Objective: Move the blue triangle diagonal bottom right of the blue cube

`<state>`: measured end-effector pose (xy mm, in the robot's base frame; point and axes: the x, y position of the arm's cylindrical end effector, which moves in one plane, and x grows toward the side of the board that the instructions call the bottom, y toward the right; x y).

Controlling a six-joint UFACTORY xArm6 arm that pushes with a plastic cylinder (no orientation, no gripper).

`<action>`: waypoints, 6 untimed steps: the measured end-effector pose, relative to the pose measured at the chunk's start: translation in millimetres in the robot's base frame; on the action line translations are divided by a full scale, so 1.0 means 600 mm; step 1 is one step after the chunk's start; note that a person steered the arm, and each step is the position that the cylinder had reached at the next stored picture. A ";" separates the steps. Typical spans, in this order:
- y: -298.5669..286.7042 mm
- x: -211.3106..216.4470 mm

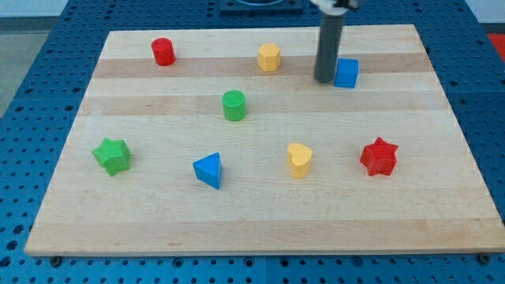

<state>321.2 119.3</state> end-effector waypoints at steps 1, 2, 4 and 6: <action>-0.032 -0.038; 0.035 -0.041; 0.082 0.112; 0.182 0.125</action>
